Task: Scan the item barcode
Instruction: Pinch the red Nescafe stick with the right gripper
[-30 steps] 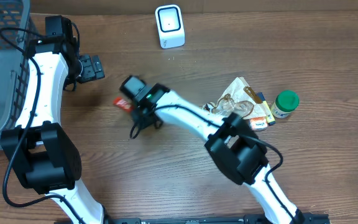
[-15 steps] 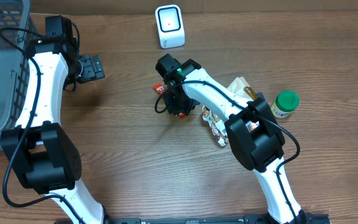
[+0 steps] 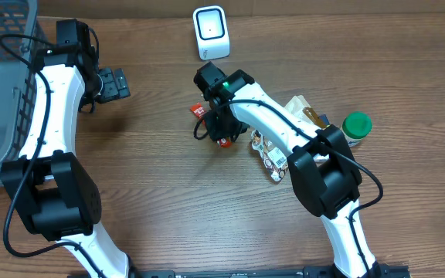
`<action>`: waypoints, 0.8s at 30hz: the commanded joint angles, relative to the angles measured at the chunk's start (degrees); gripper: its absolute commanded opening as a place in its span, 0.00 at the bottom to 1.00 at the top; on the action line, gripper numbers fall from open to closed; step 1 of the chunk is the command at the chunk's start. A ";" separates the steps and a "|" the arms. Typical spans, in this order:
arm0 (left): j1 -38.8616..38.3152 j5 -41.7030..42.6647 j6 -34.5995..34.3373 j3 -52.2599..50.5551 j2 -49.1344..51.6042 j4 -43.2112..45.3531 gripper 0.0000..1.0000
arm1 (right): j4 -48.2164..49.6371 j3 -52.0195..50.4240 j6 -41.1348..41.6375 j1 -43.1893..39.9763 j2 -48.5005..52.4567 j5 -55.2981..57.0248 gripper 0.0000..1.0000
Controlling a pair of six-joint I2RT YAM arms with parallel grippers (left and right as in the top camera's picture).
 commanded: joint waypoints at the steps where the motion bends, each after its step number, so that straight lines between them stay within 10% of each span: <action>1: -0.11 -0.28 0.96 1.11 0.13 0.04 1.00 | 1.57 -3.74 0.02 -0.15 -2.08 -1.25 0.40; 24: -0.11 -0.28 0.96 1.11 0.13 0.04 1.00 | 3.85 -4.66 -0.02 0.02 -3.37 -1.57 0.36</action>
